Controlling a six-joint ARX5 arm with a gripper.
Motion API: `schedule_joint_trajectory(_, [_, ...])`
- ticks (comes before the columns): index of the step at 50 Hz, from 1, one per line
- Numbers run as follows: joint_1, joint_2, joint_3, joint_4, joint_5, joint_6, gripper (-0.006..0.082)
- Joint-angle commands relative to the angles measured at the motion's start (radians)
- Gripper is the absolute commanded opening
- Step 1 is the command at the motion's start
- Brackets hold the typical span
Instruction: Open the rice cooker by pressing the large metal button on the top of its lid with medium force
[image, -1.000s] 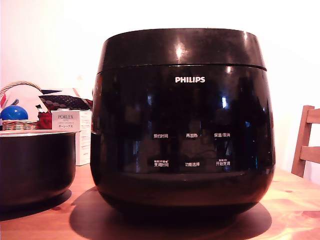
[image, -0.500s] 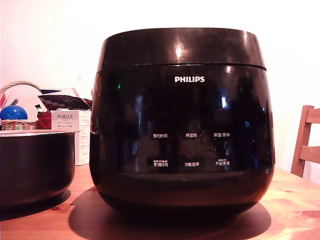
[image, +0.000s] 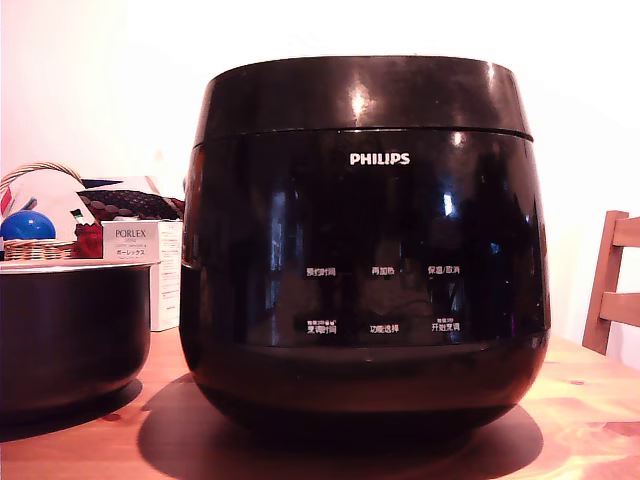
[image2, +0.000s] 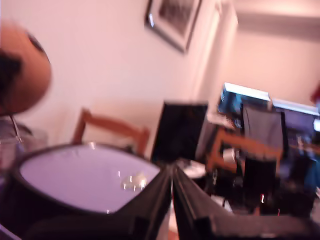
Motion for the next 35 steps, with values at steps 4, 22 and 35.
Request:
schedule_joint_trajectory(4, [-0.04, 0.14, 0.024, 0.029, 0.005, 0.137, -0.0019])
schedule_joint_trajectory(22, [-0.182, 0.548, 0.106, 0.183, -0.031, 0.383, -0.0019])
schedule_joint_trajectory(35, [-0.267, 0.735, 0.191, 0.266, -0.077, 0.415, -0.0019])
